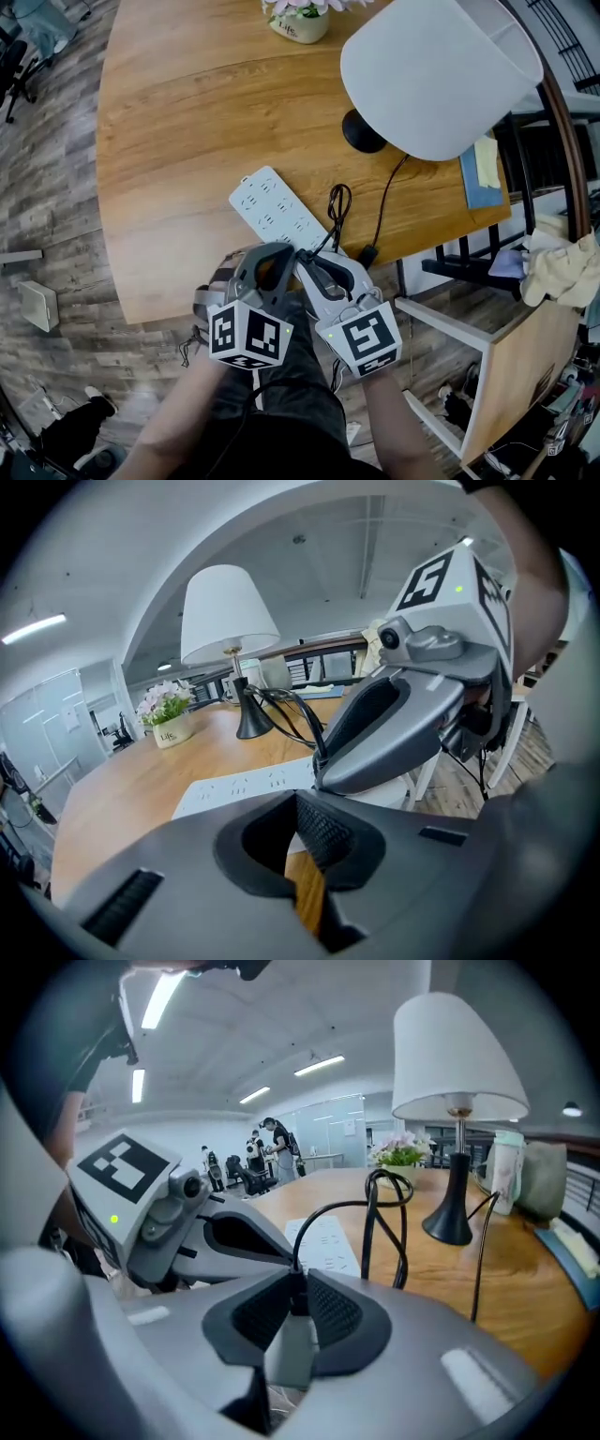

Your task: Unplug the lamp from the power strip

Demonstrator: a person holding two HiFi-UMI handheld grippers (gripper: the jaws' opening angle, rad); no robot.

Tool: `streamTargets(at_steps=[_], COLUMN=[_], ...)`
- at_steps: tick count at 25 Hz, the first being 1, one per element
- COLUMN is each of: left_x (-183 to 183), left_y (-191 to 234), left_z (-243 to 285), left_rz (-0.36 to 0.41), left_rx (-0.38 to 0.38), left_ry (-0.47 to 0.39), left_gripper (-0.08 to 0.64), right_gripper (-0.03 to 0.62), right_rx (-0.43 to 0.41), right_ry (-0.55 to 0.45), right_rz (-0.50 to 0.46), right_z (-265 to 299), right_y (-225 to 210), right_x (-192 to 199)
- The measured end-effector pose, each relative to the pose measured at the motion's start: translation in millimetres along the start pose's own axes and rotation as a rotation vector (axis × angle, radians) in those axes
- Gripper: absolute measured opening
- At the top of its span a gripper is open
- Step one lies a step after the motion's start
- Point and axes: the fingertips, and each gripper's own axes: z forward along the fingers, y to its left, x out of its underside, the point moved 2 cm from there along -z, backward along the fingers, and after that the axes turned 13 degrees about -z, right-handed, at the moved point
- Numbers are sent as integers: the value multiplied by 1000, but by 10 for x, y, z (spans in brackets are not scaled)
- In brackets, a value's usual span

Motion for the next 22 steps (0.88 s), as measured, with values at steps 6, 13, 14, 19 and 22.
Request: streamTargets(at_steps=[6, 13, 14, 19, 22], left_x=[7, -8, -11, -25, -23], left_y=[19, 47, 50, 72, 86], left_z=[4, 3, -2, 20, 42], left_rz=[-79, -109, -99, -131, -147], left_rx=[15, 21, 12, 14, 33], left_ry=[-16, -48, -57, -52, -25], left_gripper=[-5, -5, -5, -5, -5], right_gripper=[64, 64, 66, 66, 66], right_rx=[112, 66, 52, -13, 10], right_ry=[61, 4, -13, -32, 1], right_rz=[-300, -198, -152, 53, -11], right_z=[-2, 9, 7, -20, 4], right_y=[116, 90, 74, -19, -16], right_x=[3, -12, -17, 33, 6])
